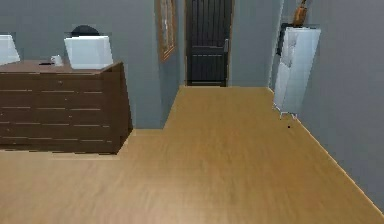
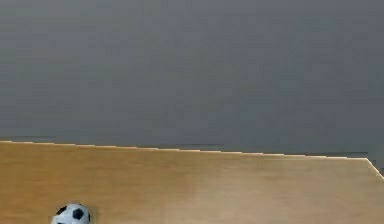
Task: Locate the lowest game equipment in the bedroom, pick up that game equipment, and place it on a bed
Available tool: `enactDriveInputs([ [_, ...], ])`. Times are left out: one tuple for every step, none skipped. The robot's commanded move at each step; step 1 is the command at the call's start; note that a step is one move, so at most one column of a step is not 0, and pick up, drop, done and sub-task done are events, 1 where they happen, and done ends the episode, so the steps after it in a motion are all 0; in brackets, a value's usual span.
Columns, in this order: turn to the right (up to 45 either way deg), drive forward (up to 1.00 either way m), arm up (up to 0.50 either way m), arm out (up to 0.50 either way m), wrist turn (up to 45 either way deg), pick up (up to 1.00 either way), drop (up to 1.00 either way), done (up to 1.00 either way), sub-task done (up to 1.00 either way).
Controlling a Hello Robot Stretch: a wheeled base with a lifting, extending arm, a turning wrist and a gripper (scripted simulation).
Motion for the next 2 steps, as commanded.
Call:
enactDriveInputs([
  [0.0, 0.20, 0.00, 0.00, 0.0, 0.00, 0.00, 0.00, 0.00],
  [-30.0, 0.00, 0.00, 0.00, 0.0, 0.00, 0.00, 0.00, 0.00],
])
